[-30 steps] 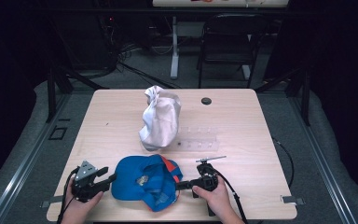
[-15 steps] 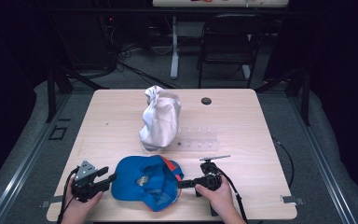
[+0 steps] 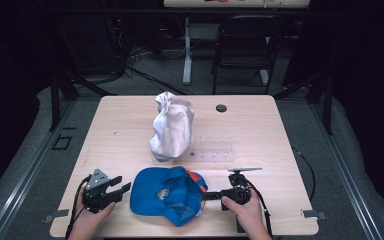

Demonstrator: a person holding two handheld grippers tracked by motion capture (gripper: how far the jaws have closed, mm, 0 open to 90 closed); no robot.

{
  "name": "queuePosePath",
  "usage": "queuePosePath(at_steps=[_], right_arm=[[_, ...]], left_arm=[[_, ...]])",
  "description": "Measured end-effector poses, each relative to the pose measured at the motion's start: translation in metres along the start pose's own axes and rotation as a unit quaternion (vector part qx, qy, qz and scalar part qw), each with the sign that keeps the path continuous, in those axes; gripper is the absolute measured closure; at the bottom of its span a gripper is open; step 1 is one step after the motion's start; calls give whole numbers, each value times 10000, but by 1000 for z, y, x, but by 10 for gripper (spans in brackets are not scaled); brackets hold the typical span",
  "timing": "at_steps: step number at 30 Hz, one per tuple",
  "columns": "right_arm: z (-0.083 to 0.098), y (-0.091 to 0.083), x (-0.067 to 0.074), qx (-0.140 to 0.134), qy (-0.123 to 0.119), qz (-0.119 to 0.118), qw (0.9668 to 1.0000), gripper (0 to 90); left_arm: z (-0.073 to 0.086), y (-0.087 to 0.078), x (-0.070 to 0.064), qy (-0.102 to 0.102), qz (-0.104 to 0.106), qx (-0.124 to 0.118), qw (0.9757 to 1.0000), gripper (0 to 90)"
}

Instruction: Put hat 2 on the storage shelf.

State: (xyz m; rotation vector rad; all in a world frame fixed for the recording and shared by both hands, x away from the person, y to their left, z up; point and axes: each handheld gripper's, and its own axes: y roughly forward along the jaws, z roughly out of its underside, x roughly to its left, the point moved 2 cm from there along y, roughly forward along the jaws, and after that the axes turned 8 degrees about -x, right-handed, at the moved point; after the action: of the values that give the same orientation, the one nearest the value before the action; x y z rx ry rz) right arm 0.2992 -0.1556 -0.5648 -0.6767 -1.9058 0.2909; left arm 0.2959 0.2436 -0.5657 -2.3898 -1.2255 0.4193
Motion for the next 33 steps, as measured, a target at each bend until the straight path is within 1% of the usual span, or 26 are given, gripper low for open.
queuePosePath(at_steps=[2, 3, 4, 5, 6, 7, 8, 9, 10, 12, 13, 14, 15, 16, 17, 18, 22, 24, 25, 26, 27, 29, 31, 32, 33], right_arm=[[-1, -10, -4, -41, 93, 39, 9999, 779], [0, -11, -4, -195, 227, 70, 9995, 779], [-1, -17, -7, -137, 198, 49, 9997, 779], [-3, -22, -9, -20, 107, 236, 9997, 779], [-3, -25, -10, -89, 189, 167, 9996, 779], [-4, -29, -12, -106, 203, 123, 9997, 779], [-5, -32, -12, -128, 215, 249, 9994, 779], [-6, -33, -11, -212, 321, 190, 9991, 779], [-8, -36, -12, -219, 298, 161, 9992, 779], [-10, -36, -10, -252, 280, 253, 9990, 779], [-11, -38, -9, -163, 208, 389, 9989, 779], [-12, -39, -8, -124, 164, 387, 9990, 779], [-14, -41, -8, -26, 132, 464, 9988, 779], [-15, -39, -7, -117, 218, 322, 9992, 779], [-16, -41, -6, -76, 226, 361, 9991, 779], [-18, -43, -5, -19, 210, 328, 9992, 779], [-27, -49, 2, -18, 331, 185, 9993, 779], [-32, -52, 6, 41, 395, 115, 9991, 779], [-32, -52, 6, 41, 395, 115, 9991, 779], [-35, -53, 7, 84, 393, 65, 9992, 779], [-36, -53, 9, 75, 443, 38, 9990, 779], [-41, -53, 13, 154, 470, -61, 9988, 779], [-45, -54, 16, 216, 509, -112, 9984, 780], [-48, -56, 19, 262, 535, -175, 9981, 780], [-51, -56, 22, 246, 623, -185, 9976, 781]], left_arm=[[-1, 2, -1, 31, 35, 23, 10000, 540], [-2, 4, -2, 47, 43, 34, 10000, 540], [-2, 4, -2, 76, 70, 52, 9999, 540], [-3, 6, -3, 73, 65, 54, 9999, 540], [-3, 7, -3, 92, 72, 62, 9999, 540], [-4, 7, -3, 87, 56, 82, 9999, 540], [-3, 8, -3, 111, 35, 76, 9999, 540], [-4, 9, -3, 86, -17, 142, 9999, 541], [-4, 9, -2, 102, -72, 169, 9998, 541], [-3, 9, 0, 21, -131, 164, 9998, 544], [-3, 9, 1, -14, -156, 113, 9998, 544], [-3, 7, 2, -42, -176, 123, 9998, 546], [-3, 6, 3, -46, -189, 141, 9997, 546], [-3, 6, 4, -81, -197, 82, 9997, 546], [-3, 5, 5, -95, -208, 98, 9997, 546], [-3, 5, 6, -102, -200, 105, 9997, 546], [-3, 4, 7, -84, -206, 101, 9997, 545], [-3, 4, 6, -82, -225, 111, 9997, 545], [-3, 4, 6, -74, -227, 121, 9996, 545], [-3, 4, 6, -77, -241, 119, 9996, 545], [-3, 4, 7, -68, -239, 110, 9996, 545], [-3, 3, 8, -147, -292, 70, 9994, 545], [-2, 3, 10, -162, -304, 83, 9994, 545], [-3, 2, 11, -173, -321, 128, 9993, 545], [-3, 2, 11, -178, -337, 106, 9992, 545]])
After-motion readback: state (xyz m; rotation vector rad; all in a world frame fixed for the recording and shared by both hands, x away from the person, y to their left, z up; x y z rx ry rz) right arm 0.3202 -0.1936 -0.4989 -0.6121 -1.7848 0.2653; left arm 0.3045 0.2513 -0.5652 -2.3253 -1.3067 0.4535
